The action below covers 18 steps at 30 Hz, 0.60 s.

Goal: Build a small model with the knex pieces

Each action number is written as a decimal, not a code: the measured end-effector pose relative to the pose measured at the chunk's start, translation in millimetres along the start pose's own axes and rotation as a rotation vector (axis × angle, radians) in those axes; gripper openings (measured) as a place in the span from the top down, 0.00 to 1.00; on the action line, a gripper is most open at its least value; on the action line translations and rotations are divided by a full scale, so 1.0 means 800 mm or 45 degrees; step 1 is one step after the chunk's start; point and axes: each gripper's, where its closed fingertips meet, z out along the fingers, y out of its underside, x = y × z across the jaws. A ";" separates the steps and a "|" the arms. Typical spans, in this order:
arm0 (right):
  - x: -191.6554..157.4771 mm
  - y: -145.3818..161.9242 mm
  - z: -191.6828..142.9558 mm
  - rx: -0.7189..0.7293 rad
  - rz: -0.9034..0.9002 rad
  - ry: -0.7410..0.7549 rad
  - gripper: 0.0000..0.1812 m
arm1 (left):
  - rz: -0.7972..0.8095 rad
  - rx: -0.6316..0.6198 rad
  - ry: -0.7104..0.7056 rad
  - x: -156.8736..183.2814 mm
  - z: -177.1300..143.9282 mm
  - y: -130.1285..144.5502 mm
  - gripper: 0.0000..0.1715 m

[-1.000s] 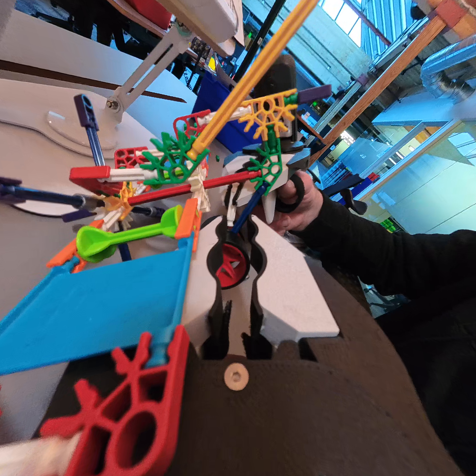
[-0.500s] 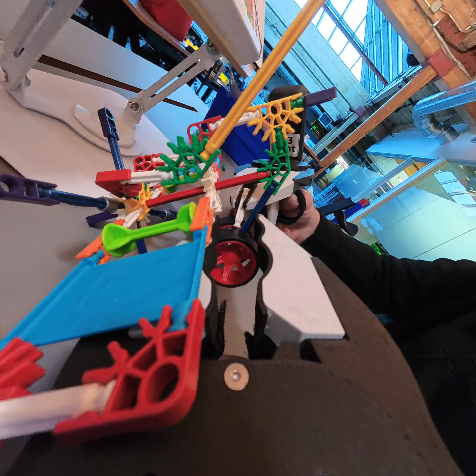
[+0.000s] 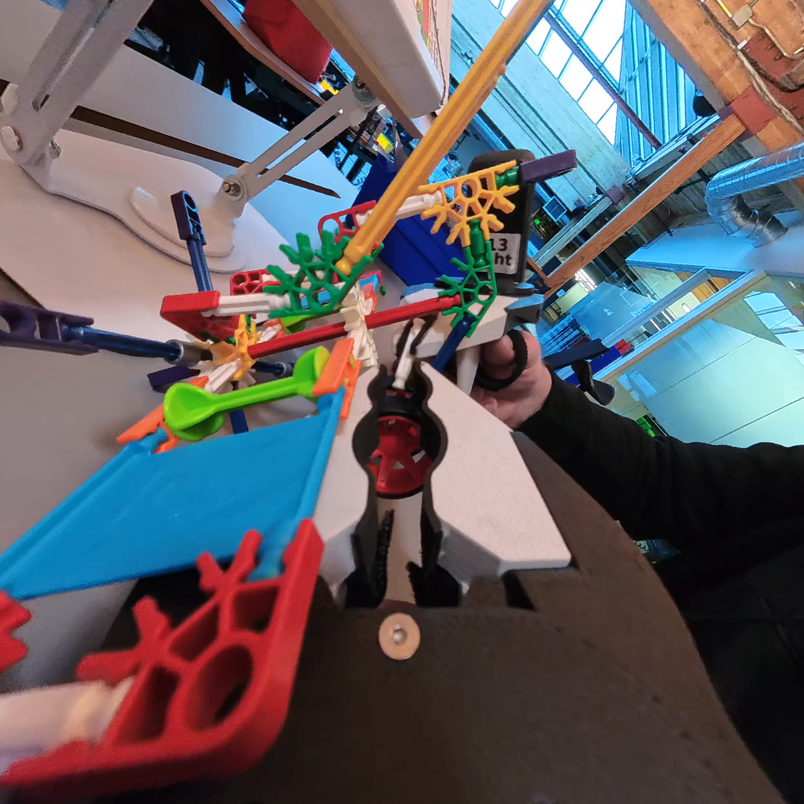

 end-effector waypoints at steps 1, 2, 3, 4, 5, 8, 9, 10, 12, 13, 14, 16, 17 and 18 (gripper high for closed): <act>0.000 0.001 0.001 0.000 0.012 -0.007 0.99 | 0.003 -0.003 0.002 0.001 0.001 0.000 0.96; 0.000 0.001 0.001 -0.001 0.019 -0.009 0.99 | 0.007 -0.004 0.001 0.001 0.001 0.001 0.96; 0.000 0.002 0.002 -0.008 0.023 -0.007 0.99 | 0.009 -0.004 -0.002 0.001 0.001 0.001 0.96; 0.000 0.002 0.002 -0.007 0.028 -0.011 0.99 | 0.011 -0.005 -0.001 0.001 0.001 0.001 0.96; -0.001 0.002 0.002 -0.005 0.036 -0.017 0.99 | 0.013 -0.005 0.002 0.001 0.001 0.001 0.96; -0.002 0.001 0.003 0.002 0.051 -0.029 0.99 | 0.033 -0.012 0.015 0.005 0.002 0.003 0.98; -0.002 0.002 0.004 -0.001 0.050 -0.027 0.98 | 0.040 -0.024 0.018 0.006 0.003 0.005 0.98; -0.002 0.003 0.005 -0.002 0.048 -0.025 0.98 | 0.048 -0.032 0.016 0.006 0.004 0.006 0.99; -0.001 0.003 0.005 -0.002 0.045 -0.019 0.98 | 0.069 -0.028 0.004 0.007 0.003 0.006 1.00; -0.001 0.002 0.004 0.001 0.041 -0.016 0.97 | 0.063 -0.028 0.005 0.007 0.003 0.006 1.00; -0.002 0.000 0.002 0.005 0.037 -0.014 0.96 | 0.057 -0.022 0.006 0.007 0.002 0.006 1.00; -0.003 -0.004 -0.004 0.016 0.023 -0.010 0.94 | 0.056 -0.014 0.003 0.007 0.002 0.005 0.99; -0.003 -0.006 -0.007 0.019 0.014 -0.006 0.93 | 0.053 -0.011 0.004 0.007 0.001 0.004 0.99; -0.002 -0.007 -0.011 0.020 0.013 0.004 0.93 | 0.048 -0.001 0.002 0.007 0.001 0.003 0.99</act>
